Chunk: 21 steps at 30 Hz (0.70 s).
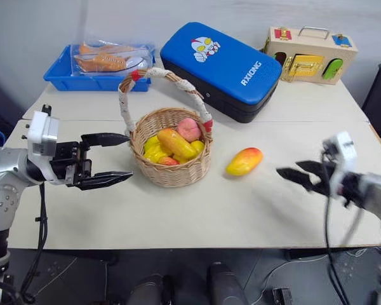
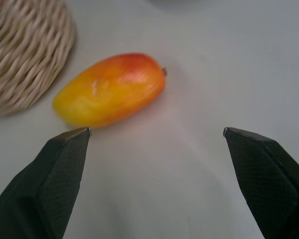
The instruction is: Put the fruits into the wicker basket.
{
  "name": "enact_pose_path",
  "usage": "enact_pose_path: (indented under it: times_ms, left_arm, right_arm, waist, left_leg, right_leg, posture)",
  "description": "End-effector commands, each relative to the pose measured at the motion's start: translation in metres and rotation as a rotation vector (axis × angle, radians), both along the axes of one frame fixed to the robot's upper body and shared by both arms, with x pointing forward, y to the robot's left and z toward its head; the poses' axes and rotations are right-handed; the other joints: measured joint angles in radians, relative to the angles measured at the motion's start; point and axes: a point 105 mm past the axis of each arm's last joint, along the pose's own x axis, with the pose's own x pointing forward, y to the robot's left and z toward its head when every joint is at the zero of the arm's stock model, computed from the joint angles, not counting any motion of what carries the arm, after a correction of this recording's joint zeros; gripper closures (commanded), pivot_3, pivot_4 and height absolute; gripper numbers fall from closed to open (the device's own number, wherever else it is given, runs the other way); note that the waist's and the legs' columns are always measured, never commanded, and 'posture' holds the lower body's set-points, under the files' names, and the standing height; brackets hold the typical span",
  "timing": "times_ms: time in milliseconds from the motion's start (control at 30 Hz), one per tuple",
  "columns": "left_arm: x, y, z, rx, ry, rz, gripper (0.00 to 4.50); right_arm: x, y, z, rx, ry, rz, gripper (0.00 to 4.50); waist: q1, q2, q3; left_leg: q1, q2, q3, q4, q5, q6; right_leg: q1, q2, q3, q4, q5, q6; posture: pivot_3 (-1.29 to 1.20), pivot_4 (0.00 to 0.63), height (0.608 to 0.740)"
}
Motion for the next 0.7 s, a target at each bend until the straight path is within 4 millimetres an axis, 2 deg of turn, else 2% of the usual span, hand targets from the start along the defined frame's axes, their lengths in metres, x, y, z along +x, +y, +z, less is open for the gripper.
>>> enact_pose_path:
  times_ms: [33,133,300,400,533,600,667,700]
  left_arm:
    - [-0.010,-0.004,0.007,-0.015,-0.038,-0.007,0.00]
    - [-0.014,-0.002,0.006,-0.017,-0.034,0.013,0.00]
    - [-0.019,0.001,0.006,-0.018,-0.031,0.041,0.00]
    - [-0.020,0.001,0.006,-0.019,-0.035,0.055,0.00]
    - [-0.021,0.003,0.007,-0.020,-0.041,0.066,0.00]
    - [-0.021,0.005,0.007,-0.027,-0.043,0.076,0.00]
    - [-0.023,0.009,0.008,-0.051,-0.031,0.090,0.00]
    - [-0.023,0.010,0.007,-0.058,-0.026,0.093,0.00]
  right_arm:
    - [0.014,0.010,-0.003,0.090,0.147,-0.114,0.06]
    - [0.019,0.034,-0.015,0.059,0.252,-0.084,0.06]
    - [0.027,0.066,-0.024,0.070,0.306,-0.037,0.06]
    - [0.025,0.087,-0.036,0.021,0.348,0.030,0.65]
    - [0.023,0.096,-0.036,0.028,0.346,0.086,1.90]
    - [0.027,0.095,-0.014,0.073,0.192,0.141,1.93]
    - [0.005,0.092,0.015,-0.057,-0.073,0.365,1.93]
    - [-0.007,0.095,0.017,-0.113,-0.126,0.466,1.93]
  waist:
    - [0.003,0.000,0.000]
    - [0.015,0.000,0.000]
    - [0.021,0.000,0.000]
    - [0.020,0.000,0.000]
    - [0.019,-0.001,-0.001]
    - [0.019,-0.001,-0.001]
    - [0.023,0.001,0.000]
    - [0.032,0.004,0.002]
  left_leg:
    - [-0.005,0.000,0.000,0.000,0.001,0.000]
    - [-0.013,-0.001,-0.001,0.001,0.001,-0.001]
    - [-0.017,0.000,-0.002,0.000,0.000,-0.001]
    - [-0.018,-0.001,-0.002,0.002,0.000,0.000]
    - [-0.018,-0.001,-0.002,0.004,0.002,0.002]
    - [-0.018,-0.001,-0.002,0.004,0.003,0.002]
    - [-0.018,-0.002,-0.002,0.003,0.003,0.003]
    - [-0.019,-0.002,-0.002,0.002,0.002,0.003]
  right_leg:
    - [-0.005,0.000,0.000,0.001,0.000,0.000]
    - [-0.017,-0.001,0.000,0.008,0.000,0.001]
    - [-0.019,0.000,0.000,0.005,0.000,0.001]
    - [-0.018,0.000,0.000,0.005,0.000,0.001]
    - [-0.016,0.000,0.000,0.004,0.000,0.000]
    - [-0.016,0.000,0.000,0.004,0.000,0.000]
    - [-0.016,0.000,0.000,0.003,0.000,0.000]
    - [-0.017,0.000,0.000,0.001,0.000,0.000]
  posture:
    - [0.00,0.150,0.740]
    - [0.00,0.150,0.740]
    - [0.00,0.150,0.740]
    - [0.00,0.150,0.740]
    - [0.00,0.150,0.740]
    - [0.00,0.150,0.740]
    - [0.00,0.150,0.740]
    - [0.00,0.150,0.740]
